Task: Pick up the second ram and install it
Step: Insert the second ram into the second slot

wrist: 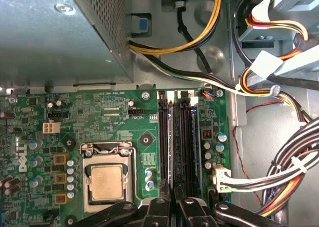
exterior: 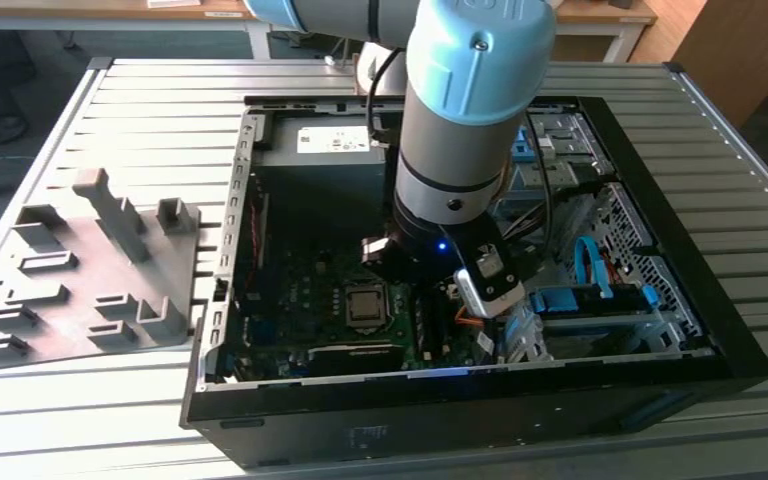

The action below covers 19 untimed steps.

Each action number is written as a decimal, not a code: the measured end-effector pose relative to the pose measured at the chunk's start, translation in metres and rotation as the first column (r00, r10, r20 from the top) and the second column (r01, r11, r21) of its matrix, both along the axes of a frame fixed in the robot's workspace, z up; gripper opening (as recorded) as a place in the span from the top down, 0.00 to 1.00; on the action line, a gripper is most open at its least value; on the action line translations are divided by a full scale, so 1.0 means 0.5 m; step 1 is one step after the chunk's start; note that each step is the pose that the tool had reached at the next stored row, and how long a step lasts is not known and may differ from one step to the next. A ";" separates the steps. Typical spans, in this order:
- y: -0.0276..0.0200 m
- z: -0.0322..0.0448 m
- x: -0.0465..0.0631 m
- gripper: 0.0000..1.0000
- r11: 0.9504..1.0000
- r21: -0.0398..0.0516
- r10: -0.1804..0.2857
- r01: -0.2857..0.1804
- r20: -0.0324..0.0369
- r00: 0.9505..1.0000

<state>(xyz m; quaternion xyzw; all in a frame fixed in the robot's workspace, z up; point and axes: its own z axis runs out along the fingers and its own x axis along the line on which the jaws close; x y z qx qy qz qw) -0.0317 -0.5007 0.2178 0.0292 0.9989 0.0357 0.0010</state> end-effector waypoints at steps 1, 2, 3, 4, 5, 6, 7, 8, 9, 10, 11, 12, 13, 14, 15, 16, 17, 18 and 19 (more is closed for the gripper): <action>0.0015 -0.001 0.000 0.86 1.000 0.000 0.000 0.000 0.000 1.000; 0.0022 -0.002 0.000 0.86 1.000 0.000 0.000 0.000 0.000 1.000; 0.0023 -0.002 0.000 0.86 1.000 0.000 0.000 0.000 0.000 1.000; 0.0024 -0.003 0.000 0.86 1.000 0.000 0.000 0.000 0.000 1.000; 0.0025 -0.003 0.000 0.86 1.000 -0.001 0.000 0.000 0.000 1.000; 0.0026 -0.004 0.000 0.86 1.000 -0.001 0.000 0.000 0.000 1.000; 0.0027 -0.004 0.000 0.86 1.000 -0.001 0.000 0.000 0.000 1.000; 0.0028 -0.005 0.000 0.86 1.000 -0.001 0.000 0.000 0.000 1.000; 0.0028 -0.005 0.000 0.86 1.000 -0.001 -0.001 0.001 0.000 1.000; 0.0029 -0.006 0.001 0.86 1.000 -0.001 -0.001 0.001 0.000 1.000; 0.0032 -0.007 0.001 0.86 1.000 -0.001 -0.001 0.001 0.000 1.000; 0.0038 -0.007 0.001 0.86 1.000 -0.001 -0.001 0.001 0.000 1.000; 0.0047 -0.008 0.001 0.86 1.000 -0.001 -0.001 0.001 0.000 1.000; 0.0054 -0.009 0.002 0.86 1.000 -0.001 -0.001 0.001 0.000 1.000; 0.0058 -0.009 0.002 0.86 1.000 -0.001 -0.001 0.001 0.000 1.000; 0.0062 -0.010 0.002 0.86 1.000 -0.002 -0.001 0.001 0.000 1.000; 0.0068 -0.010 0.001 0.86 1.000 -0.002 -0.001 0.001 0.000 1.000; 0.0077 -0.010 0.002 0.86 1.000 -0.002 -0.001 0.001 0.000 1.000; 0.0086 -0.010 0.001 0.86 1.000 -0.002 -0.001 0.001 0.000 1.000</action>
